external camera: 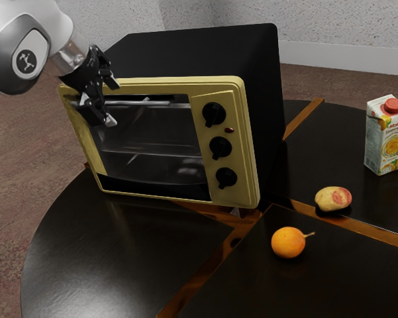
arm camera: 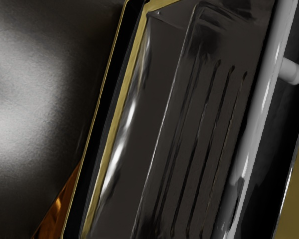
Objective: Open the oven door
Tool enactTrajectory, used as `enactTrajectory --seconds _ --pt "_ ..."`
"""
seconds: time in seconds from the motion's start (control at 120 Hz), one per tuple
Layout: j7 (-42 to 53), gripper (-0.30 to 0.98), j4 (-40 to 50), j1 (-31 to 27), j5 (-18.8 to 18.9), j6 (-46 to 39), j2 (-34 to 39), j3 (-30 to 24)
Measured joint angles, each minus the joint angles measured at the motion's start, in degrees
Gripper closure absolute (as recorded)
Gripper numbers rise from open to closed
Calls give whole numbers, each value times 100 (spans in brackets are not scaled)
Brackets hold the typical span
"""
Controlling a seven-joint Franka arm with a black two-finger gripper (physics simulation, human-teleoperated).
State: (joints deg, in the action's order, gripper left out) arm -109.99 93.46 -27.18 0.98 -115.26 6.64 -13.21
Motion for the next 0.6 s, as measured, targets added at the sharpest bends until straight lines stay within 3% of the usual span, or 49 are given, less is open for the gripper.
enactTrajectory --seconds 0.6 --pt "-399 0 224 -43 -42 -365 -223 -18"
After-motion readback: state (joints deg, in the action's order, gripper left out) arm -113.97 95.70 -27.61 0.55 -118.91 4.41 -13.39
